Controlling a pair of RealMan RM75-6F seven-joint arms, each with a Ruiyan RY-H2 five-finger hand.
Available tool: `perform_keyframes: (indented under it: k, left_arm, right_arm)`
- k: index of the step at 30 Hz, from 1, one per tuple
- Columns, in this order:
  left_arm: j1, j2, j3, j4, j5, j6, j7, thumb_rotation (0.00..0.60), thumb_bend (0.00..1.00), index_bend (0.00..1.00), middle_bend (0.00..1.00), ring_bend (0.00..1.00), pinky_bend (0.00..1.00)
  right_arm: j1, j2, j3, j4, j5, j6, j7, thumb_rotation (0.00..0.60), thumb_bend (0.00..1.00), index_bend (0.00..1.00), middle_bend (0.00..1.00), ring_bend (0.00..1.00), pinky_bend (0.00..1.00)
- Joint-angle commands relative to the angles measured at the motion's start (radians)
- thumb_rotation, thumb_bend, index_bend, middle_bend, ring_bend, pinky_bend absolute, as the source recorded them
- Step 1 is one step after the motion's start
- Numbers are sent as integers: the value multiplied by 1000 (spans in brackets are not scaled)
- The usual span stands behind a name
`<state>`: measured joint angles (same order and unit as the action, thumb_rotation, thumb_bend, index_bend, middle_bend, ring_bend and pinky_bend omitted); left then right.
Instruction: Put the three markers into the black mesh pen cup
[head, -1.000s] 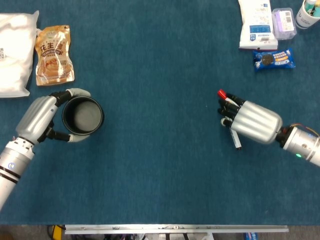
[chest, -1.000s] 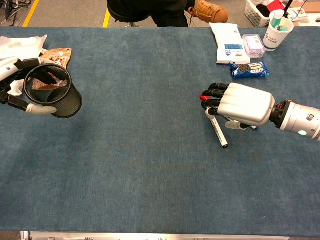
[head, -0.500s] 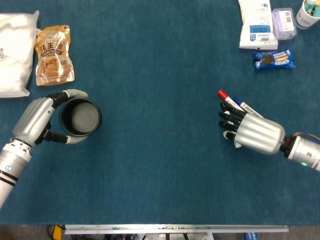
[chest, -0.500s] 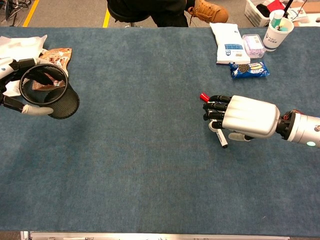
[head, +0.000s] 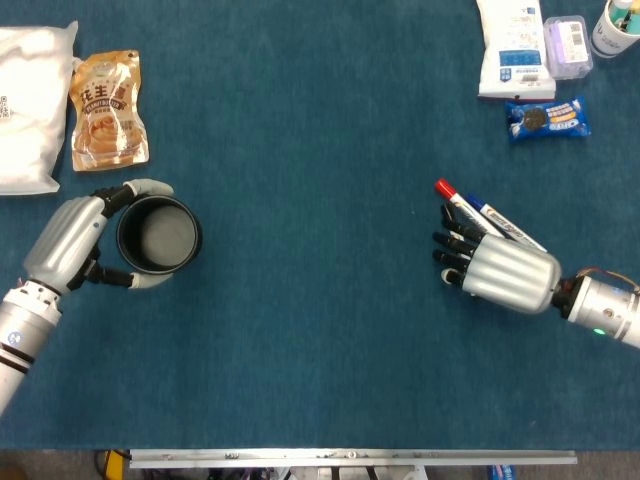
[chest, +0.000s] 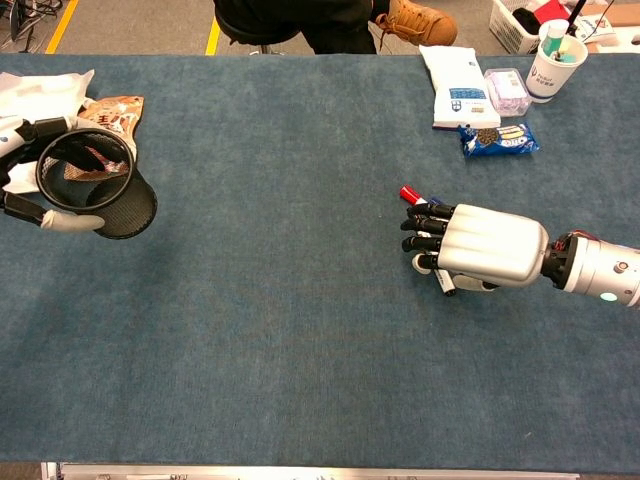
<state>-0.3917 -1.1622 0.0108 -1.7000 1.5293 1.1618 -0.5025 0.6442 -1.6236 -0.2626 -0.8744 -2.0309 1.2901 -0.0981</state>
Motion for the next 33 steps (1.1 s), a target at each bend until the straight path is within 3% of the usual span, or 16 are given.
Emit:
perform_keyframes:
  k: [1,10,20,26,33]
  left_arm:
    - [1,2,1,0,1,0,-2,600,137,241,400,352,274]
    - [4,3,1,5,7,7,-12,600,137,240,400,352,274]
    - [0,-2,-4,14,1,1,-21,600,137,238,400,352,274]
    - [-18,-4,-16,22,-14,-30,-40,600,137,238,400,352,274]
    - [-61,-20,-31,26,-27,-91,-32,600,137,237,400,352,274]
  right_arm:
    - [1,-11,-1,13,-1,1,3,600,230,465,302,163,155]
    - [3,-29,-1,34,7,-2,15,600,263,517,302,163,155]
    - [4,-32,13,37,29,6,32,600,281,638,312,163,155]
    - [11,8,88,-51,97,50,77,600,282,673,323,163,155]
    - [38,90,205,-305,211,53,166,600,282,683,332,163,155]
